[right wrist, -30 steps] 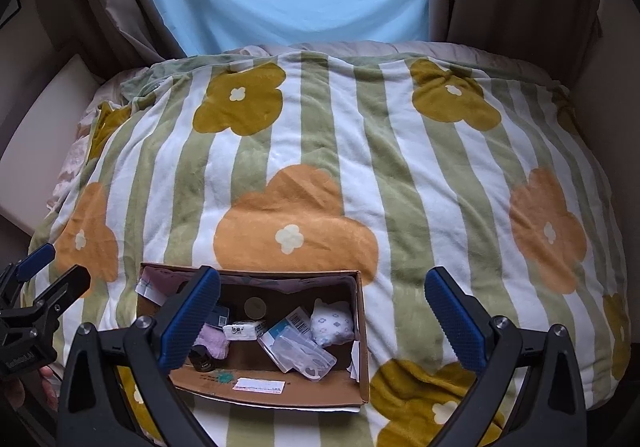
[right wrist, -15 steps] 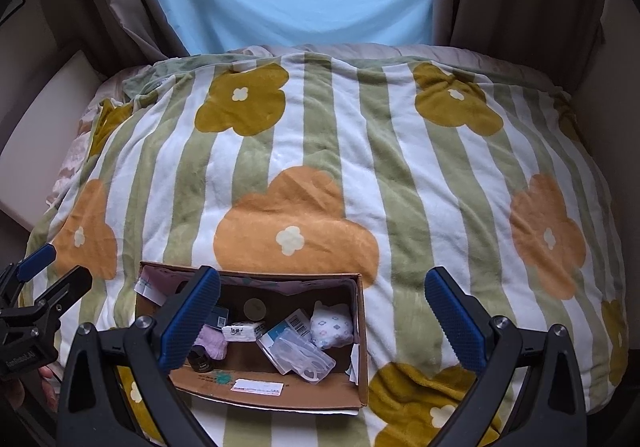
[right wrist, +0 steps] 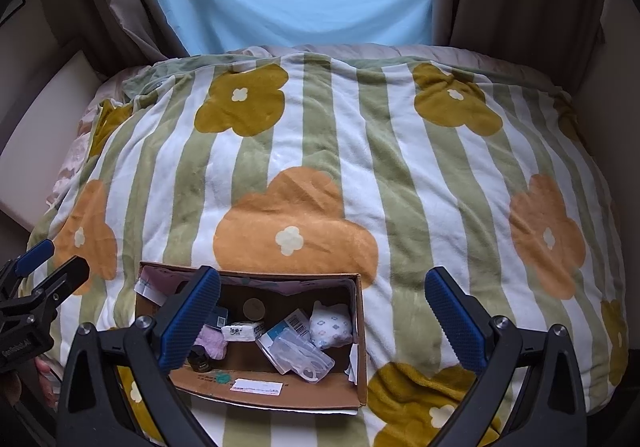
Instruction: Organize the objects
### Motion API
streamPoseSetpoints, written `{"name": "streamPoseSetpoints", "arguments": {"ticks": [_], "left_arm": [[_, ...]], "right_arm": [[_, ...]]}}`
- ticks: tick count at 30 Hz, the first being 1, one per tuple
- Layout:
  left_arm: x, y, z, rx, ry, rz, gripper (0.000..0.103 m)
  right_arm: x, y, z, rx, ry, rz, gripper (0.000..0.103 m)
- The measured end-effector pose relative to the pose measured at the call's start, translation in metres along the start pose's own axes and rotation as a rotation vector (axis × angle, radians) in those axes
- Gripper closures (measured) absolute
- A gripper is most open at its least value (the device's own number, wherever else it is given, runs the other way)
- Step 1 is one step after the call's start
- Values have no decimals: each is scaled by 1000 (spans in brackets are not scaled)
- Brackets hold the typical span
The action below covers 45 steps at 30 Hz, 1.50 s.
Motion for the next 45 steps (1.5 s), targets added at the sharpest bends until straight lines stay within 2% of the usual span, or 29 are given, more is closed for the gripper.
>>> {"name": "streamPoseSetpoints", "arguments": {"ticks": [28, 37, 45], "left_arm": [[2, 0, -1, 0, 4, 7, 0], [2, 1, -1, -6, 16, 34, 0], [3, 2, -5, -28, 0, -14, 0]], "right_arm": [[-6, 0, 10, -7, -15, 6, 1], [-7, 1, 10, -6, -18, 3, 1], [-7, 2, 8, -6, -17, 4, 1]]}}
Point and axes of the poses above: each gripper's, at about its wrist camera, not at the fingertips, and x roughly the way its jaws point, y to its left, z to its top, the point moved 3 cm from there along x, roughly the way its jaws point, and after that the axes turned 13 degrees about y, right-handed, at the moved point
